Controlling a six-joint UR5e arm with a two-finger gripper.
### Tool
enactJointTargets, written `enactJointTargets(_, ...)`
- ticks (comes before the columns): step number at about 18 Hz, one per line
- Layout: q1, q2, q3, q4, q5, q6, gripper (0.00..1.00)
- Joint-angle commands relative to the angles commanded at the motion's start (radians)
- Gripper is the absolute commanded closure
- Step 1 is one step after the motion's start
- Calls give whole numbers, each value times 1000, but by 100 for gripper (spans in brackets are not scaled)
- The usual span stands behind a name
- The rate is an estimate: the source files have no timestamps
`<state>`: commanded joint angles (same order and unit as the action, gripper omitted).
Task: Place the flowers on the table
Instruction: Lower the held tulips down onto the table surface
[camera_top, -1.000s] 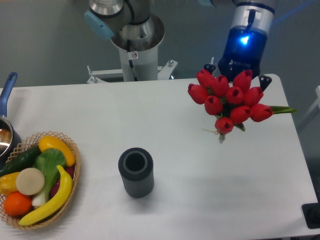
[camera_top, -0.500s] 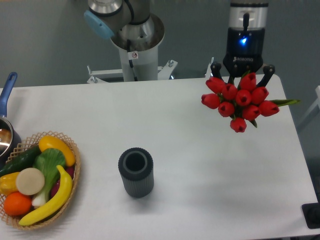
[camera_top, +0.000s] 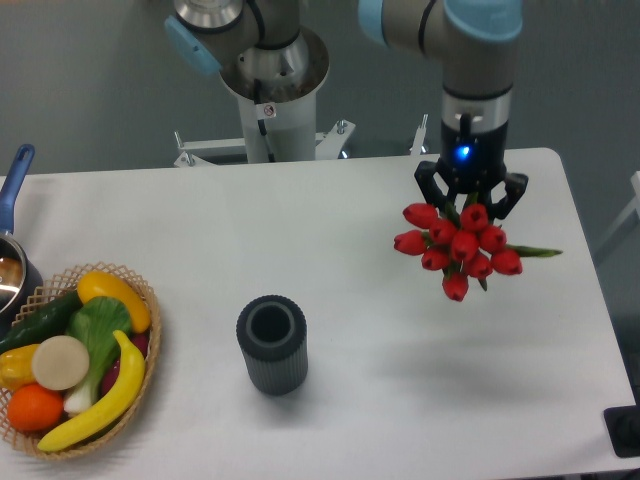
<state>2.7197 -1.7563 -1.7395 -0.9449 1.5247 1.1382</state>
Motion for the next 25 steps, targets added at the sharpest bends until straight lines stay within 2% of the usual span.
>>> enactJointTargets(6,-12,-54,3,3,58,8,56)
enactJointTargets(12,-44,-136,17,12,156,12,56)
enactJointTargets(19,-71,-215,35,26,153,11,56)
enactJointTargets(25,-72,-219,43,31,135,8,51)
